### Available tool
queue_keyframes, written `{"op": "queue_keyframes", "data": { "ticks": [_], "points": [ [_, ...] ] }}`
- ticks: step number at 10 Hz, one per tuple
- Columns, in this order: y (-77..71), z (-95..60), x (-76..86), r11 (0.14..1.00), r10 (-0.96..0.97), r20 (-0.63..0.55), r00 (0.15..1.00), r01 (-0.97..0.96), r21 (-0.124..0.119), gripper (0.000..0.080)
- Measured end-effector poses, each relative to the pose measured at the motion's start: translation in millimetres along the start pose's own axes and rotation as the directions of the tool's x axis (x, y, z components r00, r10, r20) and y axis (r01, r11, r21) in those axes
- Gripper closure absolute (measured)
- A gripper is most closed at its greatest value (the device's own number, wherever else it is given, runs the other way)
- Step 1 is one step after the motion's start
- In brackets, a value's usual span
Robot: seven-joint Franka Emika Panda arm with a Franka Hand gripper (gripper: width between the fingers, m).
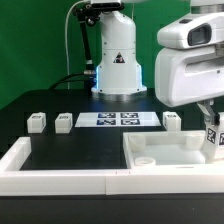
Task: Assemble square table
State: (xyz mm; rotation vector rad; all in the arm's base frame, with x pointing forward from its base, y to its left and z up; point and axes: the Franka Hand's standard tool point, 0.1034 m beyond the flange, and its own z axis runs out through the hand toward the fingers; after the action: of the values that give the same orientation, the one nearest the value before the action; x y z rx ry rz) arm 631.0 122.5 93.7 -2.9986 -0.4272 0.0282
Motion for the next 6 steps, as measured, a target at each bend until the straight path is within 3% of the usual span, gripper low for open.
{"op": "queue_keyframes", "data": {
  "ticks": [6],
  "points": [
    [0.2, -0.2, 0.3, 0.994, 0.105, -0.001, 0.994, -0.105, 0.002, 0.0509]
  ]
}}
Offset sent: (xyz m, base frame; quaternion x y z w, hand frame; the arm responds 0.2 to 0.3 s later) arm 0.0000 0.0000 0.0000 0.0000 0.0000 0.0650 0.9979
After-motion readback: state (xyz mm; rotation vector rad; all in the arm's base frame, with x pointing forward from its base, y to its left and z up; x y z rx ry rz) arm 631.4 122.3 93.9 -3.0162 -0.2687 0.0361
